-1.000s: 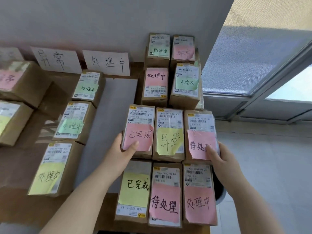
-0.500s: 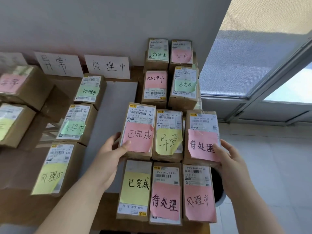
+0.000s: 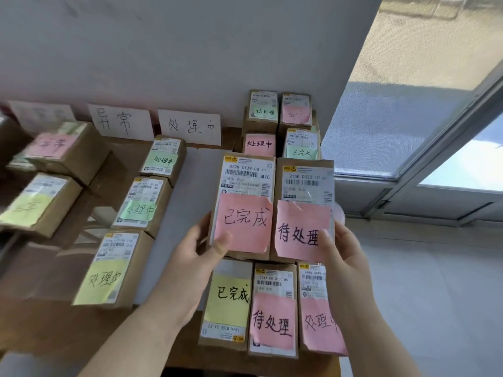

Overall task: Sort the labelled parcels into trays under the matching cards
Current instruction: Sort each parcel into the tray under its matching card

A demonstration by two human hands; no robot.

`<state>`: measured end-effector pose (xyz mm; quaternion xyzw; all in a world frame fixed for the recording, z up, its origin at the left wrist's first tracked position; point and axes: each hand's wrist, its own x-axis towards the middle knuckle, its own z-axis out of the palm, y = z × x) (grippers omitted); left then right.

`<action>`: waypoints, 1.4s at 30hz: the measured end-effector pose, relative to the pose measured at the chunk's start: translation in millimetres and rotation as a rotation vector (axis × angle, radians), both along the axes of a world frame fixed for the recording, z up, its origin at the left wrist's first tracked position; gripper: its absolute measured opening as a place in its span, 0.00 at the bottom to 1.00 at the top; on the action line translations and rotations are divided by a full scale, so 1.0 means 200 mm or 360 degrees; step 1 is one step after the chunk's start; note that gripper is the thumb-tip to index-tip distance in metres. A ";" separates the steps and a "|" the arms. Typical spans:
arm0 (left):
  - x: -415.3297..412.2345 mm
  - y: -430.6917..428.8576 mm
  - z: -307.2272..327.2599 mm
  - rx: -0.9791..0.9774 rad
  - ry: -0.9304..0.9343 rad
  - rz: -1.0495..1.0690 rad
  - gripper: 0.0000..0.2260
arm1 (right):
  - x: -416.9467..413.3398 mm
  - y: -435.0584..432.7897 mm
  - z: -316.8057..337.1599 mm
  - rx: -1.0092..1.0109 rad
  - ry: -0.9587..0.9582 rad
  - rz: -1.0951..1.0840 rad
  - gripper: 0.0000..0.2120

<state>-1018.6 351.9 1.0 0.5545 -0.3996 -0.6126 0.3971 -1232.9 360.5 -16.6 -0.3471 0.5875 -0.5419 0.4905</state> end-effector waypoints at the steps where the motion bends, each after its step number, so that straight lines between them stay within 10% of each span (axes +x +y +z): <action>1: 0.02 0.01 0.01 -0.0023 -0.0052 0.0004 0.29 | 0.02 0.00 0.01 -0.0015 -0.0006 0.0021 0.15; 13: 0.46 0.07 0.11 -0.0211 -0.0522 -0.0077 0.20 | 0.37 0.02 0.13 -0.0156 0.0163 0.0359 0.19; 28: 1.73 0.03 0.11 -0.0237 -0.0791 -0.0249 0.36 | 1.60 0.10 0.12 -0.0043 0.0287 0.0413 0.30; 42: 2.10 0.02 0.07 -0.0079 -0.0788 -0.0223 0.36 | 2.01 0.05 0.09 0.0160 0.0399 0.0378 0.32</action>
